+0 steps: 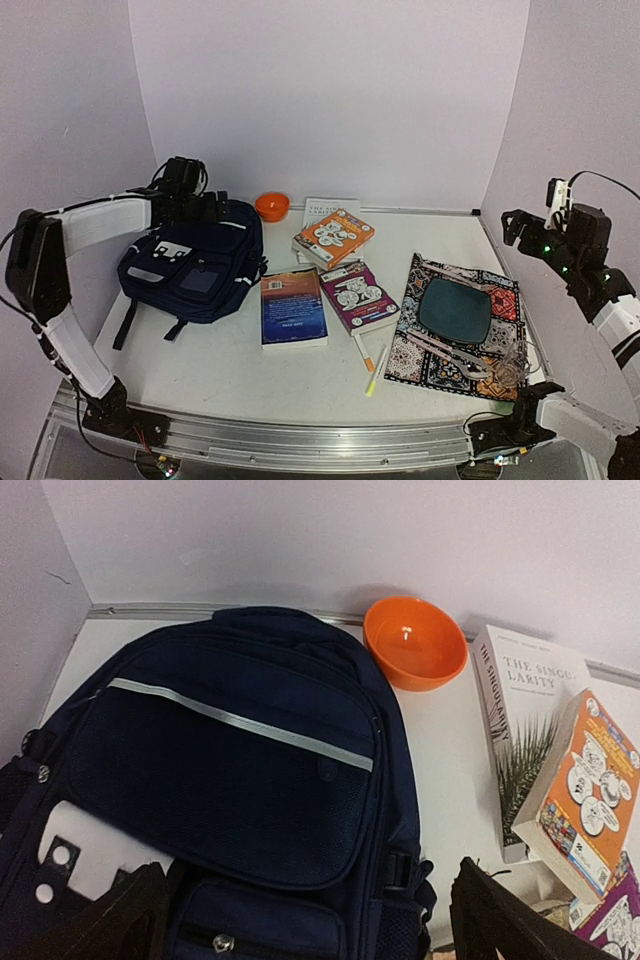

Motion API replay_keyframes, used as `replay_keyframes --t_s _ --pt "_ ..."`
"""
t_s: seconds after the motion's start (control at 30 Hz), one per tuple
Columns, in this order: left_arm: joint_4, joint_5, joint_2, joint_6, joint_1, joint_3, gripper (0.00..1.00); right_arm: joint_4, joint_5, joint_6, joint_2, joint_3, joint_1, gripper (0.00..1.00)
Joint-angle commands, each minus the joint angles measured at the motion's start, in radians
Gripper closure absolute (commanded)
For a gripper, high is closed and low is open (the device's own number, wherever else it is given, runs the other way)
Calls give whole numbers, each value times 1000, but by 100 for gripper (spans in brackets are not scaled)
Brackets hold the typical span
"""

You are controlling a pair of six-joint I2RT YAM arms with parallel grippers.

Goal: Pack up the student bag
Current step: Pick up the student bag from the corner of the board.

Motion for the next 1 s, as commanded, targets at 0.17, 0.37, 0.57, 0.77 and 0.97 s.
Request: replay_keyframes --t_s 0.17,0.37,0.57,0.77,0.97 --pt "-200 -144 413 120 -75 456 1 44 -30 -5 2 1 -3 2" --pt "-296 -295 639 203 -78 699 5 11 -63 4 -9 2 -4 2" --pt "-310 -389 722 259 -78 777 7 -14 -57 0 -21 -1 -4 2" --pt "-311 -375 746 261 -77 766 20 -18 -53 6 -29 -13 -4 2" --pt "-351 -292 817 246 -74 780 39 -18 -61 20 -28 -23 -4 2"
